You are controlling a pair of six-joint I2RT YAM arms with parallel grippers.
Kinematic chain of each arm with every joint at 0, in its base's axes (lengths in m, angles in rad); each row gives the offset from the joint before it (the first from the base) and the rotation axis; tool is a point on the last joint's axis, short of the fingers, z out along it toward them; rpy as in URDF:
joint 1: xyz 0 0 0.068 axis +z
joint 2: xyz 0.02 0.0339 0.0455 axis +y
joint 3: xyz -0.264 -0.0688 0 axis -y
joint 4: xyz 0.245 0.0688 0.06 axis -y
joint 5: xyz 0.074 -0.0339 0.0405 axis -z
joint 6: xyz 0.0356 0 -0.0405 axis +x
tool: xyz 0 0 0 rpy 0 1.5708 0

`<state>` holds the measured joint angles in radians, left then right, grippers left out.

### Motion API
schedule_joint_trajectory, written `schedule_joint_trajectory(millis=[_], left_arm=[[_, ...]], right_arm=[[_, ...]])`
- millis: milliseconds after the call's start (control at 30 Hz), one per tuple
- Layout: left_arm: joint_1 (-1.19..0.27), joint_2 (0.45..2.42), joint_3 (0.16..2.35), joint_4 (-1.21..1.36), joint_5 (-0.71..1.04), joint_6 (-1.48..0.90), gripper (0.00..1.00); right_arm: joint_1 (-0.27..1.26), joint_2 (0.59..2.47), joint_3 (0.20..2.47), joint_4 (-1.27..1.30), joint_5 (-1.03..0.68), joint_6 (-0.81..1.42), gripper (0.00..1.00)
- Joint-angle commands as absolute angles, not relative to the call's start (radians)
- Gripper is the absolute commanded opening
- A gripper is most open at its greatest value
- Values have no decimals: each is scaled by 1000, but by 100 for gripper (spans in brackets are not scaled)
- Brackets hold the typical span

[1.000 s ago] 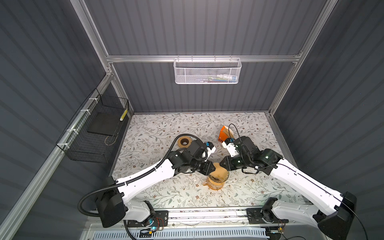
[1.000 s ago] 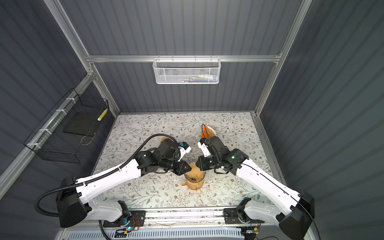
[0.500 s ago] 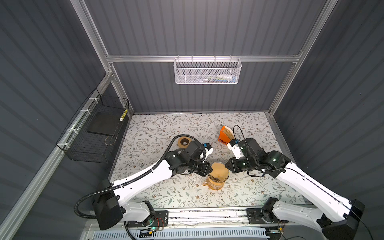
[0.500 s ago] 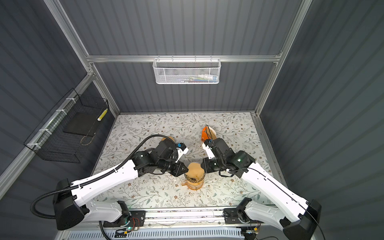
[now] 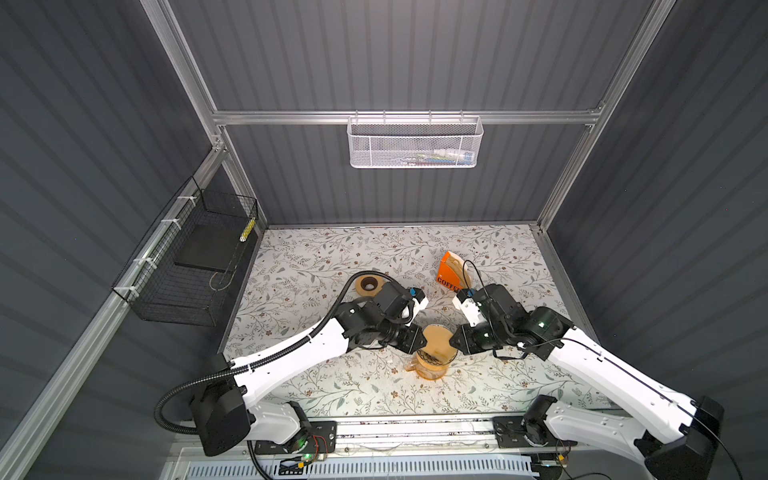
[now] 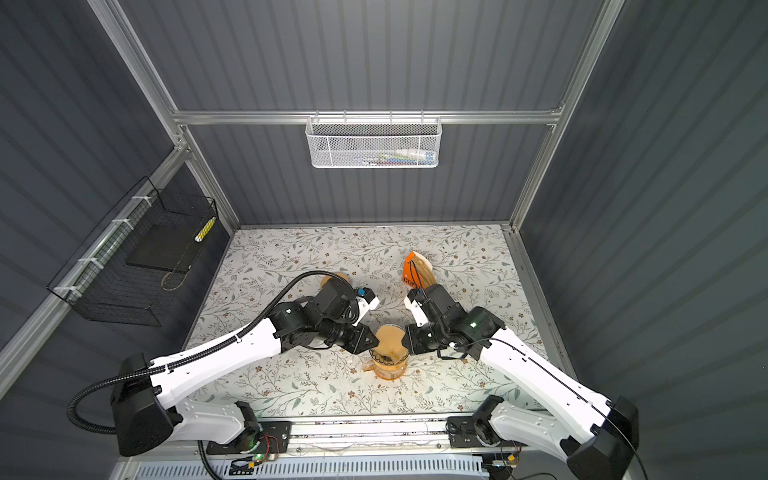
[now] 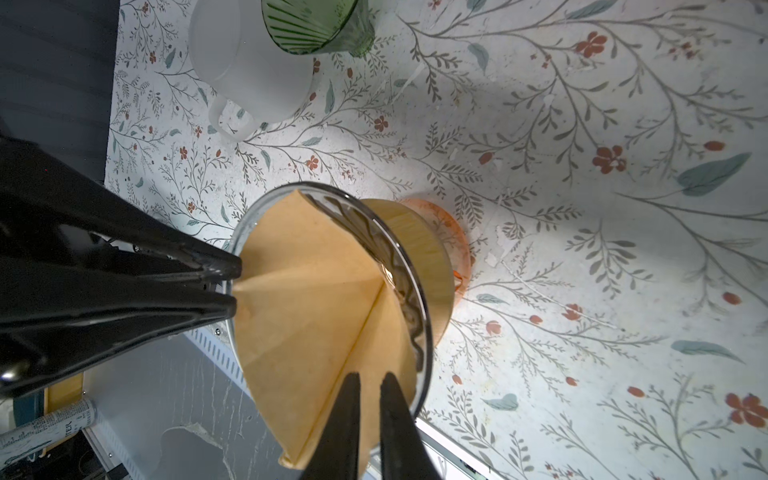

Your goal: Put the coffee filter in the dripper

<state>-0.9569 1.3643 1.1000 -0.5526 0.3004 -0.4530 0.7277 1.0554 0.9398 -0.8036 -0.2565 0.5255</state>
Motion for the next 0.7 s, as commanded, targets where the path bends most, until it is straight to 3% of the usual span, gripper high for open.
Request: schedule_joint_trajectory(millis=[0,667], left_arm=[[-962,1378,1082,-546,322,-465,20],[-962,1405,1103,-558,347,-443,20]], right_arm=[[735,1058,918,-782,-267,547,14],[769,1148,984,-825,-175,510,14]])
